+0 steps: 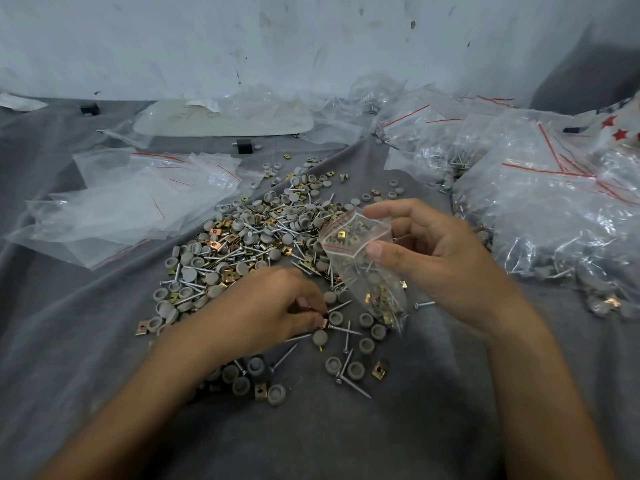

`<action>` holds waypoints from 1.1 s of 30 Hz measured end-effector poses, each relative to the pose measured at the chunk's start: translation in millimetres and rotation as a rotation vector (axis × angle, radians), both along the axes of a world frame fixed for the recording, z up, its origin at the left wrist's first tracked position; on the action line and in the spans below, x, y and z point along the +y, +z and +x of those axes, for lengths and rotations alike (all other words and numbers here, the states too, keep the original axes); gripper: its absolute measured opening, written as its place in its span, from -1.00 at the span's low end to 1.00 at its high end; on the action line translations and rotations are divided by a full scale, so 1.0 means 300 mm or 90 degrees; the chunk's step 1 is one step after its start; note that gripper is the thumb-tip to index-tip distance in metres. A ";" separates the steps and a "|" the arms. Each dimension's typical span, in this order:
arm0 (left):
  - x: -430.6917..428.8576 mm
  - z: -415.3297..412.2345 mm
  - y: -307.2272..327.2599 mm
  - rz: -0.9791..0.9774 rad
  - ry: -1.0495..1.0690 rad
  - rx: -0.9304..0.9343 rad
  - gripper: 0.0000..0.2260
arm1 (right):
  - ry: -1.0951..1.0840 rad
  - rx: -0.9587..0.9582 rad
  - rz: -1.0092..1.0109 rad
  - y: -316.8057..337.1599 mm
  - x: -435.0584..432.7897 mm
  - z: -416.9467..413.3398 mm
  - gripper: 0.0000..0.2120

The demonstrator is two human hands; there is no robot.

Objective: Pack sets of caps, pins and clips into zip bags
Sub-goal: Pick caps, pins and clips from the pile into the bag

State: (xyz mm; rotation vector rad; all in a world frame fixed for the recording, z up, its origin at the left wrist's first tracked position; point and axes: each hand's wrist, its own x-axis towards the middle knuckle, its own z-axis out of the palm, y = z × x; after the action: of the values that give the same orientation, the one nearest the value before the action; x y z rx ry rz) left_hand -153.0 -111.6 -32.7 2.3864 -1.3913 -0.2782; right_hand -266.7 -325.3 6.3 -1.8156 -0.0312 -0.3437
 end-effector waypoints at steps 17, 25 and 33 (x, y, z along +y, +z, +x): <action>0.008 0.004 0.035 -0.205 0.101 0.169 -0.88 | 0.001 0.007 -0.011 0.002 0.000 -0.003 -0.63; 0.027 0.023 0.075 -0.469 0.108 0.322 -0.82 | -0.005 0.021 -0.027 0.009 0.008 -0.005 -0.62; 0.014 -0.005 0.083 -0.542 0.085 0.348 -0.84 | 0.025 0.032 -0.027 -0.002 0.023 0.004 -0.63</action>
State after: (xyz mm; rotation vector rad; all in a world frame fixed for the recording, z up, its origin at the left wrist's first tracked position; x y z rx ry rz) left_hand -154.5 -107.5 -7.7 1.5276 -0.8405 -0.2158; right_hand -265.5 -318.3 5.6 -1.8633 -0.0386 -0.2712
